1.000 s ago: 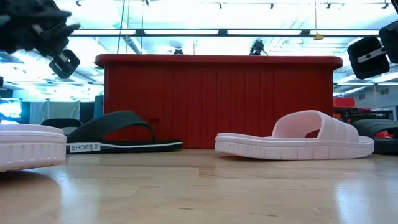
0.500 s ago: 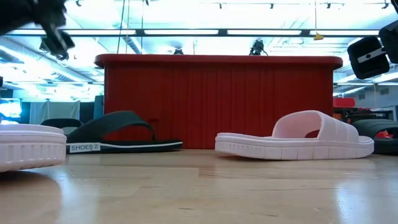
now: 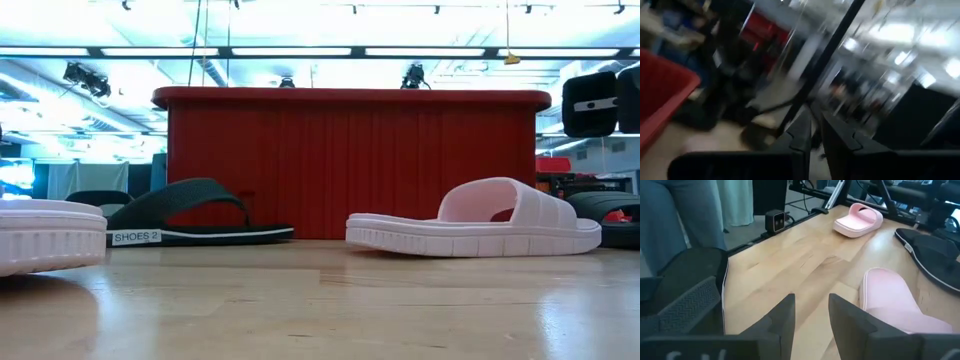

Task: Pick and place slides into bin
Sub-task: Put the black slipper into the red bin

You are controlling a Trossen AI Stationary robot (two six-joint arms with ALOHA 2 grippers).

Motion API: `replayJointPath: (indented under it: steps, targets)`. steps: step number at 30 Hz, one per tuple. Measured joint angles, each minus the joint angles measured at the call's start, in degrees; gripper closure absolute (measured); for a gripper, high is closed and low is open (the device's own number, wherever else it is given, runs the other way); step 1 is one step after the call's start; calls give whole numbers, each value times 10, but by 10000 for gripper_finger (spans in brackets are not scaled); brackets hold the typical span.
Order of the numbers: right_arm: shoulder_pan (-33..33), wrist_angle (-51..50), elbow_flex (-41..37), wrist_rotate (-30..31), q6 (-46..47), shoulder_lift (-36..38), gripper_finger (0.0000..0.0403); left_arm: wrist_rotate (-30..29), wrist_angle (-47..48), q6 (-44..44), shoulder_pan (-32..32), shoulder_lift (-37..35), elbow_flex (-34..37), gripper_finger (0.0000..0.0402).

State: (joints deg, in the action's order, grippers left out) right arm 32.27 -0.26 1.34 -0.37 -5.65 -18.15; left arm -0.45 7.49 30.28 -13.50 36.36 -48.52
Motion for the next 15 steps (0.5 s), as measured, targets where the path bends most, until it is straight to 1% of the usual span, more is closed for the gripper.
replayJointPath:
  steps: [4, 7, 11, 15]
  targets:
    - [0, 0, 0, 0, 0, 0, 279, 0, 180, -9, 0, 105, -133, 358]
    - [0, 0, 0, 0, -1, 0, 279, 0, 273, -9, -9, 166, -205, 358]
    - [0, -1, 0, 0, -44, 0, 279, 0, 301, -9, -27, 220, -257, 358]
    - [0, 0, 0, 0, -81, 0, 279, 0, 301, -10, -46, 245, -282, 360]
